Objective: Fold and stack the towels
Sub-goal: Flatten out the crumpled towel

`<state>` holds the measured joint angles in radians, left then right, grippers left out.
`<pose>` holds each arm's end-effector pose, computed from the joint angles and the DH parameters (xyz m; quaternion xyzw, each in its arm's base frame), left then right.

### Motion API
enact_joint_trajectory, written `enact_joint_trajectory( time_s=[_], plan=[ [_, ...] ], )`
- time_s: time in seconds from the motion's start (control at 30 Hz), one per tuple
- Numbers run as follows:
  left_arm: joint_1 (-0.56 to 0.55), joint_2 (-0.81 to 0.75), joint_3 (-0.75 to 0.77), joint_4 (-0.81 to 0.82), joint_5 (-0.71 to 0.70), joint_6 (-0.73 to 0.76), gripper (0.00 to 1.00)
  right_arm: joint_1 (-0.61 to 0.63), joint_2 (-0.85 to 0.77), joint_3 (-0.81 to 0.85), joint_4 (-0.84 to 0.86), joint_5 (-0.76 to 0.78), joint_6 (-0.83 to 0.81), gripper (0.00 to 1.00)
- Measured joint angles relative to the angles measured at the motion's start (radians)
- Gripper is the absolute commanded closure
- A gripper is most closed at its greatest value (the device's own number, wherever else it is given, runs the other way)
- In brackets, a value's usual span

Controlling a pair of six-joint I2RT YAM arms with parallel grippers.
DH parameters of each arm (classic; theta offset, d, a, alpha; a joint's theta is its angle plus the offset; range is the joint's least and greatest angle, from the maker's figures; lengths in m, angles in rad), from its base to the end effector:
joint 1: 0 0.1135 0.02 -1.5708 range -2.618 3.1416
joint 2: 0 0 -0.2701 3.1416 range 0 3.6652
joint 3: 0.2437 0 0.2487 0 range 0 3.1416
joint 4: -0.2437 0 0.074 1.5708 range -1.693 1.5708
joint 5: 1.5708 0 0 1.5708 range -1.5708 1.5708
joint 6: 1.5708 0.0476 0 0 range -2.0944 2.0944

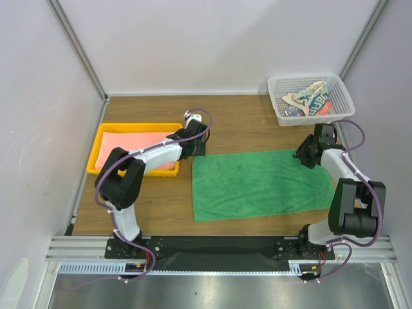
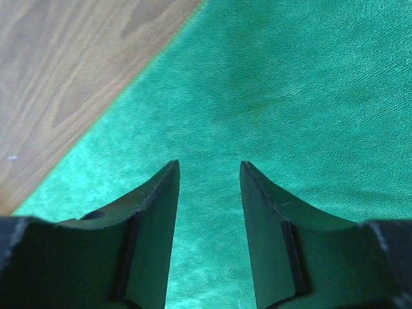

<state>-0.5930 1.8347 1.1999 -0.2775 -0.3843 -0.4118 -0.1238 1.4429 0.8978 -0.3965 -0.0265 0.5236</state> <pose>0.3356 -0.2046 0.1860 0.0226 0.9306 0.0055 0.3652 0.2925 -0.0351 0.2093 0.2986 0.9028 0.0738 0.3007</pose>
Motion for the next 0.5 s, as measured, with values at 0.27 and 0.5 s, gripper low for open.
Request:
enact_joint_trajectory(
  time_s=[0.27, 0.5],
  plan=[
    [-0.023, -0.01, 0.009, 0.002, 0.137, -0.037, 0.57, -0.058, 0.122, 0.037, 0.027, 0.027, -0.003, 0.57],
    [-0.055, -0.011, -0.021, -0.002, 0.173, -0.07, 0.57, -0.089, 0.218, 0.111, 0.063, 0.068, -0.04, 0.6]
  ],
)
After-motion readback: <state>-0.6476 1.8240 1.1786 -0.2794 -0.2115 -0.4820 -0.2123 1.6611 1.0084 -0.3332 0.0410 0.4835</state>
